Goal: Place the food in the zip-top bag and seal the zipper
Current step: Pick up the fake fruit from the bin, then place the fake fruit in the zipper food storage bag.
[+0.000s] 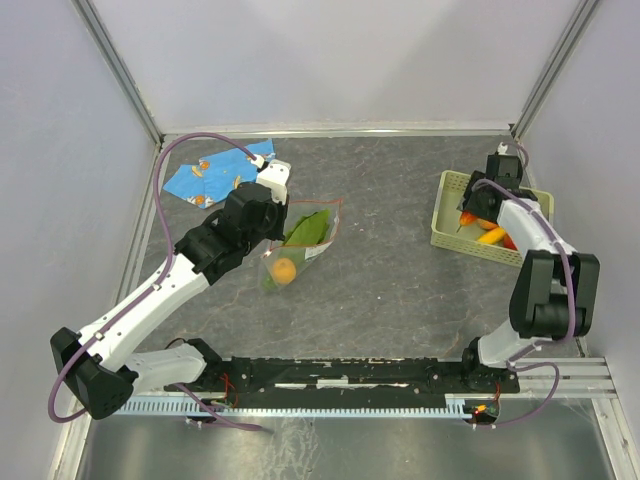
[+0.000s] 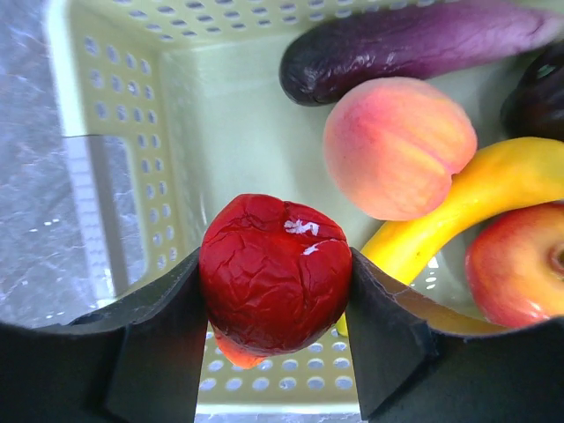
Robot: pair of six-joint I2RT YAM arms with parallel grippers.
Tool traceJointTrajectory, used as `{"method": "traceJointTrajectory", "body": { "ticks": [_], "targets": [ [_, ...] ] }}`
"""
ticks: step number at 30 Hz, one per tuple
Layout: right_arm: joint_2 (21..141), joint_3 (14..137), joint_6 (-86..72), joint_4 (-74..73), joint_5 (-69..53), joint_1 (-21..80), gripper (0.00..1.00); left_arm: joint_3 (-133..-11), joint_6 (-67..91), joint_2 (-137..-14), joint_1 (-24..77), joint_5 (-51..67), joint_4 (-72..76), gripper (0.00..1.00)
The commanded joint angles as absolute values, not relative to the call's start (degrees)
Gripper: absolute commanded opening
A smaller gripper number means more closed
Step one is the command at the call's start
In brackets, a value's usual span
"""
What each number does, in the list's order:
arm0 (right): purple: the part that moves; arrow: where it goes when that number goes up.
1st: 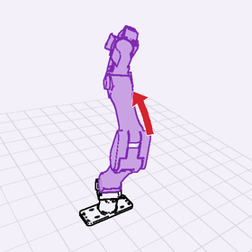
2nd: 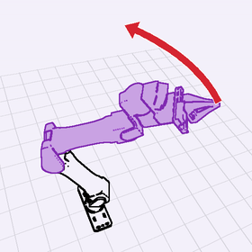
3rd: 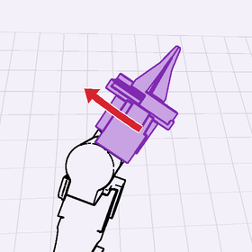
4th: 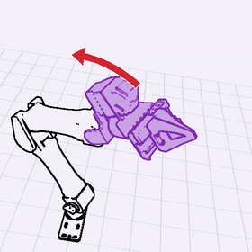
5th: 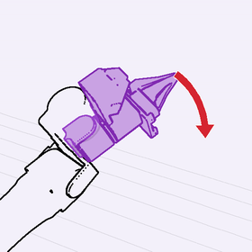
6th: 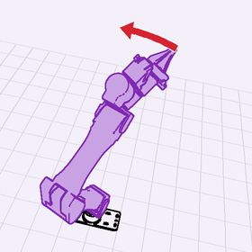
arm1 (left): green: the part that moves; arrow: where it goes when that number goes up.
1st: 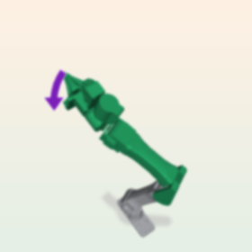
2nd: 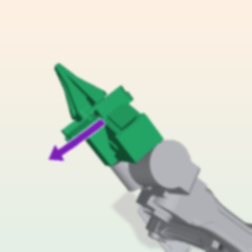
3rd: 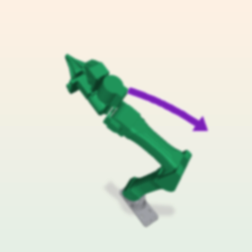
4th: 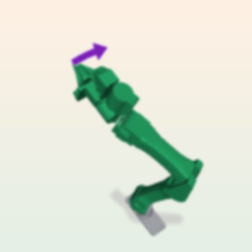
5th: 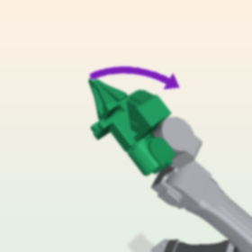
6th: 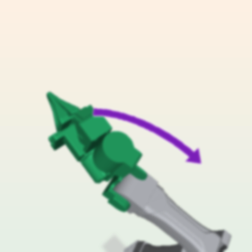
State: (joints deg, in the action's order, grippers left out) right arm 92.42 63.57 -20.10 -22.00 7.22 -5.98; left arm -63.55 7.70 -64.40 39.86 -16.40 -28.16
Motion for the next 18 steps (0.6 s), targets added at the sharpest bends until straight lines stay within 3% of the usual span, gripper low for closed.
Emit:
{"method": "traceJointTrajectory", "body": {
  "ticks": [1, 18],
  "targets": [
    [84.96, 62.79, -20.40, -22.41, 6.43, -4.22, 0.39, -64.15, 8.31, -63.55, 39.65, -16.17, -25.31, 0.03],
    [67.25, 58.54, -27.40, -12.09, 7.48, 17.54, 0.38, -64.12, 8.31, -63.97, 39.56, -15.99, -25.27, 0.03]
  ]
}}
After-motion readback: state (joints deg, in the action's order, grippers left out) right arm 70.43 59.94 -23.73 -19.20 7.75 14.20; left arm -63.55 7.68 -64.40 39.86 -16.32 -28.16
